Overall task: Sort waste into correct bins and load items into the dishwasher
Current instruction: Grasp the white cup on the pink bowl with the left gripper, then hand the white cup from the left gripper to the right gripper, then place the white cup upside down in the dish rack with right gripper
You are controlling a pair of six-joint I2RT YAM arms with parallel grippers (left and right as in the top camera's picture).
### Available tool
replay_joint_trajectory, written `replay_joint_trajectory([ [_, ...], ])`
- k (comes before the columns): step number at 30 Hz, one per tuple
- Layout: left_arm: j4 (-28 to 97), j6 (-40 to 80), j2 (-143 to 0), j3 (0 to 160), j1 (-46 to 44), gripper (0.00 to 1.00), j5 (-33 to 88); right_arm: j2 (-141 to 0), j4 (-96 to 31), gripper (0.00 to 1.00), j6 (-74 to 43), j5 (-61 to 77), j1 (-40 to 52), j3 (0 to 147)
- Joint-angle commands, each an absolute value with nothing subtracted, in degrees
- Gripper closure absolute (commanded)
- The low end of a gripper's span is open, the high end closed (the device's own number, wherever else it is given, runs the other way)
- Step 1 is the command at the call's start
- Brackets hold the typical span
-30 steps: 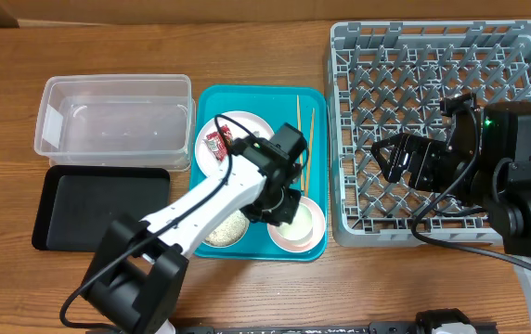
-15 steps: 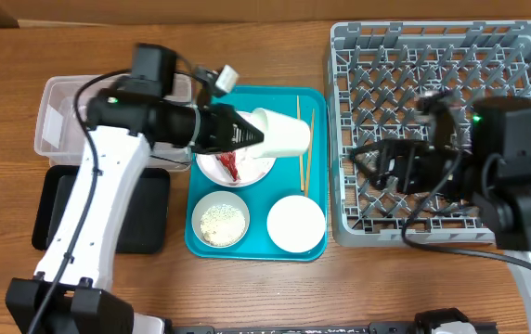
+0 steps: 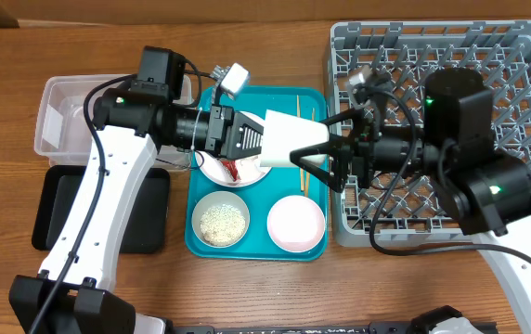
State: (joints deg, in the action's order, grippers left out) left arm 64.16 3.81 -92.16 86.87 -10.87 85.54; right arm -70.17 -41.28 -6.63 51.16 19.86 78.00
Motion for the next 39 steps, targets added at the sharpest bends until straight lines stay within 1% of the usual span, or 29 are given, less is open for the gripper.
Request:
replay_joint_trajectory([
  [1, 64.2, 1.7, -92.2, 87.2, -12.4, 0.96, 88.1, -70.7, -40.1, 0.25, -7.5, 52.8, 21.2, 78.3],
  [3, 64.2, 1.6, -92.2, 87.2, -12.5, 0.96, 88.1, -70.7, -40.7, 0.36, -7.5, 52.8, 21.3, 78.3],
  [4, 64.2, 1.6, -92.2, 87.2, -12.4, 0.96, 88.0, -70.7, -40.9, 0.39, -7.5, 52.8, 21.3, 78.3],
  [5, 64.2, 1.7, -92.2, 87.2, -12.4, 0.94, 87.5, -70.7, -41.3, 0.39, -7.5, 52.8, 21.2, 78.3],
  [6, 64.2, 1.7, -92.2, 87.2, -12.3, 0.88, 86.6, -70.6, -41.5, 0.42, -7.4, 52.6, 20.9, 78.3],
  [7, 64.2, 1.7, -92.2, 87.2, -12.3, 0.78, 85.1, -70.5, -41.7, 0.48, -7.5, 52.5, 20.5, 78.3],
  [8, 64.3, 1.7, -92.2, 87.2, -12.2, 0.64, 82.9, -70.4, -42.2, 0.5, -7.5, 52.3, 19.8, 78.4],
  [10, 64.3, 2.0, -92.2, 87.2, -11.9, 0.28, 79.1, -70.0, -44.4, 0.5, -7.5, 50.4, 18.2, 78.5],
  [11, 64.3, 2.4, -92.2, 87.2, -11.7, 0.18, 77.3, -69.7, -45.9, 0.51, -7.5, 48.6, 17.2, 78.5],
  [12, 64.3, 2.8, -92.2, 87.2, -11.5, 0.12, 75.1, -69.4, -47.5, 0.51, -7.5, 46.3, 16.2, 78.5],
  [14, 64.9, 3.0, -92.2, 87.2, -10.9, 0.04, 67.8, -68.5, -51.4, 0.53, -7.9, 40.4, 13.9, 78.5],
  [18, 68.4, 6.1, -92.2, 87.2, -10.3, 0.03, 48.3, -66.8, -59.5, 0.55, -15.2, 22.8, 10.4, 78.5],
  [20, 70.0, 7.3, -92.2, 87.2, -10.2, 0.04, 44.2, -66.6, -64.2, 0.55, -20.2, 13.8, 10.0, 78.5],
  [22, 70.9, 7.3, -92.2, 87.2, -10.4, 0.08, 43.3, -66.9, -69.4, 0.55, -25.0, 8.8, 10.1, 78.5],
  [25, 71.9, 7.4, -92.2, 87.2, -11.2, 0.13, 40.7, -68.5, -77.2, 0.55, -31.1, 5.9, 11.0, 78.0],
  [28, 73.0, 8.6, -92.2, 87.2, -12.1, 0.14, 35.9, -70.8, -81.8, 0.55, -35.8, 3.6, 12.3, 76.2],
  [31, 73.8, 9.5, -92.2, 87.2, -12.7, 0.14, 32.6, -73.3, -82.4, 0.55, -36.3, 4.0, 13.8, 73.1],
  [34, 74.0, 9.5, -92.2, 87.2, -13.0, 0.15, 32.4, -75.5, -80.8, 0.53, -36.7, 4.1, 15.5, 70.5],
  [36, 74.0, 9.5, -92.2, 87.2, -13.1, 0.16, 32.1, -77.0, -80.2, 0.46, -38.4, 4.1, 16.5, 69.4],
  [37, 74.2, 9.5, -92.2, 87.2, -13.2, 0.16, 31.8, -77.6, -79.7, 0.34, -38.9, 4.0, 16.9, 68.9],
  [38, 74.4, 9.8, -92.2, 87.2, -13.4, 0.16, 31.0, -78.1, -79.0, 0.27, -39.1, 3.9, 17.1, 68.6],
  [39, 74.7, 10.5, -92.2, 87.2, -13.5, 0.16, 29.8, -78.7, -78.5, 0.24, -39.1, 3.9, 17.3, 68.5],
])
